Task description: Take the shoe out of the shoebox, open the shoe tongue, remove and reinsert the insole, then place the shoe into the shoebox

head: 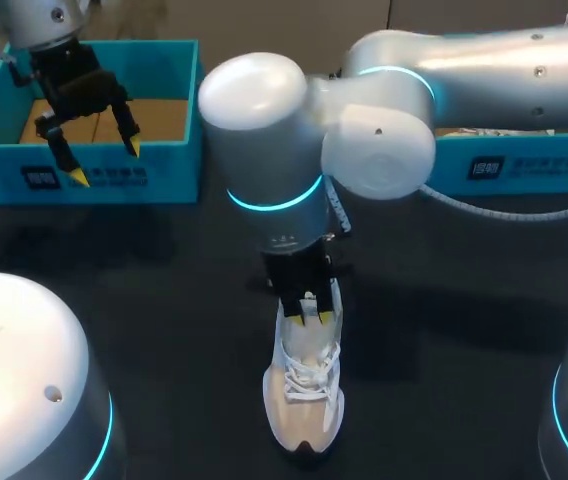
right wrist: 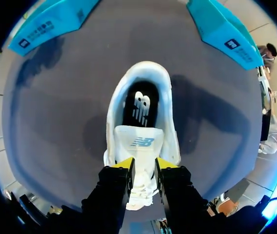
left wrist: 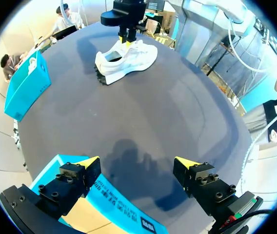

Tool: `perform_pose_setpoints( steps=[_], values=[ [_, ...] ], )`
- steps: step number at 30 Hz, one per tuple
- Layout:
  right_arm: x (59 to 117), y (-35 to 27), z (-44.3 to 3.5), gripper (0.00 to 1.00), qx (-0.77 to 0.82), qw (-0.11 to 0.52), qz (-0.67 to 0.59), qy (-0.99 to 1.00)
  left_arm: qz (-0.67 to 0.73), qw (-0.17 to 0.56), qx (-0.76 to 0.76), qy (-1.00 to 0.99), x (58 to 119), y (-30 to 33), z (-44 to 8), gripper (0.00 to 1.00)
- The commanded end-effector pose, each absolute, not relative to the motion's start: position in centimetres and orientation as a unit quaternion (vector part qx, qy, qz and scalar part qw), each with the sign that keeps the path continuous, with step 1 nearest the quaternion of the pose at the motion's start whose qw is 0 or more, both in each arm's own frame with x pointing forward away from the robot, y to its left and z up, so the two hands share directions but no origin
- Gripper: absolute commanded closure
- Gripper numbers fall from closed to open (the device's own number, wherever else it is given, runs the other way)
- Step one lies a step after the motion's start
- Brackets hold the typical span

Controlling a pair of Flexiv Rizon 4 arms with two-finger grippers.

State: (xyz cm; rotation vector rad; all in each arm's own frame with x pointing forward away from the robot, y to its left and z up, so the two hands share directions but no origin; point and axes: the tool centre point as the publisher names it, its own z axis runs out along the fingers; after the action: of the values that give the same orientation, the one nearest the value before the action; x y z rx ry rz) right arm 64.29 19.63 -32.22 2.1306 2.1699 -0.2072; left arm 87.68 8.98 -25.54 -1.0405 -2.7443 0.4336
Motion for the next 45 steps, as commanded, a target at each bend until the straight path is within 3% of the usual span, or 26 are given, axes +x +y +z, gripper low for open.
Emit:
perform_pose_setpoints(
  steps=[1, 6, 14, 21, 22, 23, 24, 25, 31, 45],
  values=[
    [65.2, 19.5, -34.1, 0.73, 0.687, 0.031, -0.055, 0.724, 0.145, 0.087, -0.349, -0.922, 87.6, 9.0, -25.5, 0.00],
    [66.1, 19.2, -35.3, 0.72, 0.673, 0.016, -0.041, 0.738, 0.145, 0.087, -0.349, -0.922, 87.6, 9.0, -25.5, 0.00],
    [65.8, 18.7, -31.1, 0.67, 0.593, 0.043, -0.035, 0.803, 0.145, 0.087, -0.349, -0.922, 87.6, 9.0, -25.5, 0.00],
    [67.6, 18.1, -28.4, 0.53, 0.425, 0.047, -0.039, 0.903, 0.145, 0.087, -0.349, -0.922, 87.6, 9.0, -25.5, 0.00],
    [68.0, 18.0, -27.9, 0.33, 0.400, 0.055, -0.043, 0.914, 0.145, 0.087, -0.349, -0.922, 87.6, 9.0, -25.5, 0.00],
    [68.3, 17.8, -27.7, 0.23, 0.385, 0.055, -0.039, 0.920, 0.145, 0.087, -0.349, -0.922, 87.6, 9.0, -25.5, 0.00],
    [68.6, 17.7, -27.5, 0.06, 0.348, 0.057, -0.036, 0.935, 0.145, 0.087, -0.349, -0.922, 87.6, 9.0, -25.5, 0.00],
    [68.9, 17.7, -27.3, 0.00, 0.318, 0.058, -0.032, 0.946, 0.145, 0.087, -0.349, -0.922, 87.6, 9.0, -25.5, 0.00],
    [70.2, 18.0, -27.0, 0.00, 0.052, 0.075, -0.016, 0.996, 0.145, 0.087, -0.349, -0.922, 87.6, 9.0, -25.5, 0.00],
    [72.0, 18.3, -28.3, 0.00, 0.018, 0.069, -0.015, 0.997, 0.145, 0.087, -0.349, -0.922, 87.6, 9.0, -25.5, 0.00]
  ],
)
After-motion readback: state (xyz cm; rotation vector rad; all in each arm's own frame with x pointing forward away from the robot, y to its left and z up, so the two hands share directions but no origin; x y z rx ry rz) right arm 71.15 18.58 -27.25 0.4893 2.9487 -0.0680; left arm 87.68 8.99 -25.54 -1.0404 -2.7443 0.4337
